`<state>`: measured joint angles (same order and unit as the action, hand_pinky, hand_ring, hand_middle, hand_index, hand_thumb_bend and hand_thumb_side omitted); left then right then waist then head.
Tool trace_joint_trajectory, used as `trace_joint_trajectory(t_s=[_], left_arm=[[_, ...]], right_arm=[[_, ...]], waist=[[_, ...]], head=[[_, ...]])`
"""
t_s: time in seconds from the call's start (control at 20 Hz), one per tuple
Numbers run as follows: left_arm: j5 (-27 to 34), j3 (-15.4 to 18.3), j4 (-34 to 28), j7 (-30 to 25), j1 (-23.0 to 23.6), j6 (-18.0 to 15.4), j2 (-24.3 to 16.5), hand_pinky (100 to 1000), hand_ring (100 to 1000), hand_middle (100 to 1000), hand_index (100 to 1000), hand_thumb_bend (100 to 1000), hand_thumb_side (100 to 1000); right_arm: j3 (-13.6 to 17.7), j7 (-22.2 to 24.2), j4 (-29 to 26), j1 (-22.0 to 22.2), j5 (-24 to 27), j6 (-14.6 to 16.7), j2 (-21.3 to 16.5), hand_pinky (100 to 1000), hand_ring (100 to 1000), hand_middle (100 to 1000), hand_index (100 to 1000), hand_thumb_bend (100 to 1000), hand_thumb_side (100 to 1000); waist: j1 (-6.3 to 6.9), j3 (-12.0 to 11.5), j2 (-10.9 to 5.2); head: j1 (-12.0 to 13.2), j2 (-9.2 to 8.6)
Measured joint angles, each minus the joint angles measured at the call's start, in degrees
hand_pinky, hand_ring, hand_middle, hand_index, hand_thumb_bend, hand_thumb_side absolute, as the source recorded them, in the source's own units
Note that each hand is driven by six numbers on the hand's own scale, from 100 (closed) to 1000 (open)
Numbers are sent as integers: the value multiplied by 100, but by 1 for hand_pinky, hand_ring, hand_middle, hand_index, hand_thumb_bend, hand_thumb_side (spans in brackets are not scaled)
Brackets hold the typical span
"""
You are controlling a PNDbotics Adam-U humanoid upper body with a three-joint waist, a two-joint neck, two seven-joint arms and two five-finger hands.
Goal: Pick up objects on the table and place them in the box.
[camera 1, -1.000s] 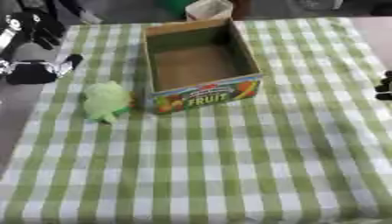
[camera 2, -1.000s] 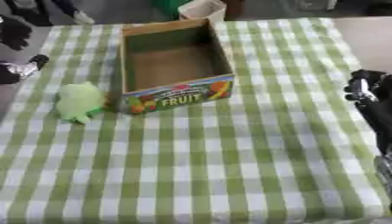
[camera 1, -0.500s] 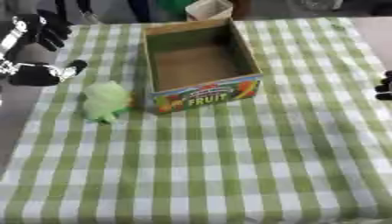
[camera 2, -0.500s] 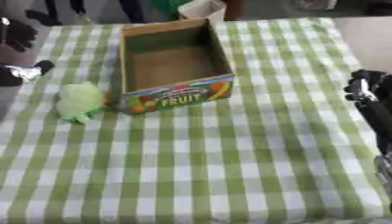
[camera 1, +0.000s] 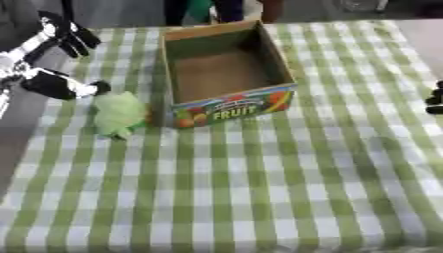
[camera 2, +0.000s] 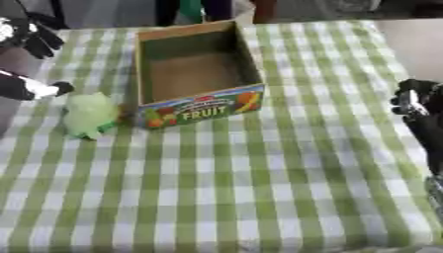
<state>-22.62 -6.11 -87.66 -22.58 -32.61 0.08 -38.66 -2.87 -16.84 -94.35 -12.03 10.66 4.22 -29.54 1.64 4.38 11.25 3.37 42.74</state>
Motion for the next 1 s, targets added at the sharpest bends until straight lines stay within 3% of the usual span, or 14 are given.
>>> trace_joint_trajectory(t_s=[0.35,1.0], left_arm=[[-504,-403,684,-466,-383,-49,-16,670,669,667,752,700,120],[-1031,-756,1757,-836,-786,-277,266,669,662,678,755,737,129]], right_arm=[[-5,14,0,-1,0,-11,0,610,617,562,662,100,510],[-32,55,0,-1,0,-15,0,610,618,562,662,100,511]], waist=[[3,27,-17],[-1,45,-30]], head=[[5,0],[14,0]])
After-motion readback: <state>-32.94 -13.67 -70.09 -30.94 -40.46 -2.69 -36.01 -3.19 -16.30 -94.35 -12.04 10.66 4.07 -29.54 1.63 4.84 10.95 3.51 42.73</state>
